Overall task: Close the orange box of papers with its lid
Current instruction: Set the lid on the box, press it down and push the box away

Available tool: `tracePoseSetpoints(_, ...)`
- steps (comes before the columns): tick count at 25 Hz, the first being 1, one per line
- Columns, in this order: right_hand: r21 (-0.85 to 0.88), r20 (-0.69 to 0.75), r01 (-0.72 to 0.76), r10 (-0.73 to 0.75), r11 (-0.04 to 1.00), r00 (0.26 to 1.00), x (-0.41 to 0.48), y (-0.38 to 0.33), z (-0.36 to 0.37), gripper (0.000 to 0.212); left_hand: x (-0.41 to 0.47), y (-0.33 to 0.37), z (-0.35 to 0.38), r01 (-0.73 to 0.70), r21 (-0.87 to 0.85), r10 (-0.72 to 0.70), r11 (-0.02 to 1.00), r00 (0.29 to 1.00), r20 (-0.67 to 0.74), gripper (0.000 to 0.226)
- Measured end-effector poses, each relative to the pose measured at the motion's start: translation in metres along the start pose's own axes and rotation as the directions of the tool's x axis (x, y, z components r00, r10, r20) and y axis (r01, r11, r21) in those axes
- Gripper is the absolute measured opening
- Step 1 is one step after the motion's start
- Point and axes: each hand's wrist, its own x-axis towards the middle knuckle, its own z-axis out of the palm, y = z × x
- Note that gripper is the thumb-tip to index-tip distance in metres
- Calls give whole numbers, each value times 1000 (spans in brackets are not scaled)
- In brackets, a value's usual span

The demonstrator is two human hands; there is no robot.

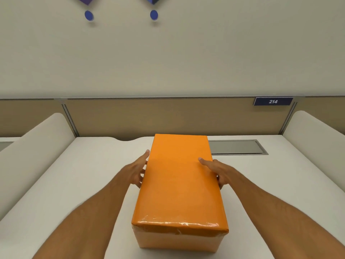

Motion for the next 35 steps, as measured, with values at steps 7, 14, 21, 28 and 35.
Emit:
tracePoseSetpoints(7,77,123,0,-10,997,992,2,-9,3,87,-13,-6,2,-42,144,61,989,989,-134,83)
tracePoseSetpoints(14,-72,225,204,-184,976,957,-12,-64,56,85,-33,-3,-64,-101,87,118,991,966,-230,79)
tracePoseSetpoints(21,-118,274,245,-205,962,940,4,-134,158,86,-23,6,-174,-86,59,101,995,945,-312,80)
tracePoseSetpoints(28,-92,285,202,-169,975,944,25,-199,273,84,13,20,-292,-150,41,155,988,917,-368,76)
tracePoseSetpoints(35,-47,250,172,-155,984,956,50,-243,359,82,63,24,-382,-200,68,211,977,893,-399,71)
